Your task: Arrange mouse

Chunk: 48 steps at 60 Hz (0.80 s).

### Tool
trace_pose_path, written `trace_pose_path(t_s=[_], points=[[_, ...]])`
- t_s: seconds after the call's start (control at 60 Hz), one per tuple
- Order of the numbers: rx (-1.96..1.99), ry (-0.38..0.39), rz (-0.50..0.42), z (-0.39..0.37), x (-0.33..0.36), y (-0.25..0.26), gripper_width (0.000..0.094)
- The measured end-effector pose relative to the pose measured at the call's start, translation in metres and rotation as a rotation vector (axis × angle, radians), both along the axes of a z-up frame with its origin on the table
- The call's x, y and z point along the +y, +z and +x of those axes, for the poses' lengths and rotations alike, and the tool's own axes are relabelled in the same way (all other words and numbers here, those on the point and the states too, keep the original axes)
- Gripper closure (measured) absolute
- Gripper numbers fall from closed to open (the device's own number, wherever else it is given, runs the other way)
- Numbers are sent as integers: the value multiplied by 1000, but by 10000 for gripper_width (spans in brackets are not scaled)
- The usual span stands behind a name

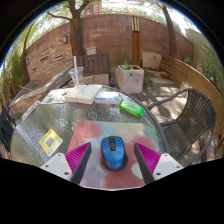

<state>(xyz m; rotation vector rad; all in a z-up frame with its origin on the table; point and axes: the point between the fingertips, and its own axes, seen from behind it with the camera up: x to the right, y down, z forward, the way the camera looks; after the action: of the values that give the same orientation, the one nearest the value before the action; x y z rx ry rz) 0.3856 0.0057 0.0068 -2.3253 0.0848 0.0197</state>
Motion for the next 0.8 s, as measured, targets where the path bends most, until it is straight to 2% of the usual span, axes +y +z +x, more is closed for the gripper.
trace_pose_path(t_s=[0.033,0.1,0.267,0.467,0.683,0.8], points=[[-19,1,6,2,-3,12,113],[-48,-6,42,0,-11,36,78],[-85,-23,110,-15,-50,107,80],[-136,-69,176,-39,-136,182,83],[-181,-91,203,-60,-222,224,87],[-167,-95,215,-70,-246,234,86]])
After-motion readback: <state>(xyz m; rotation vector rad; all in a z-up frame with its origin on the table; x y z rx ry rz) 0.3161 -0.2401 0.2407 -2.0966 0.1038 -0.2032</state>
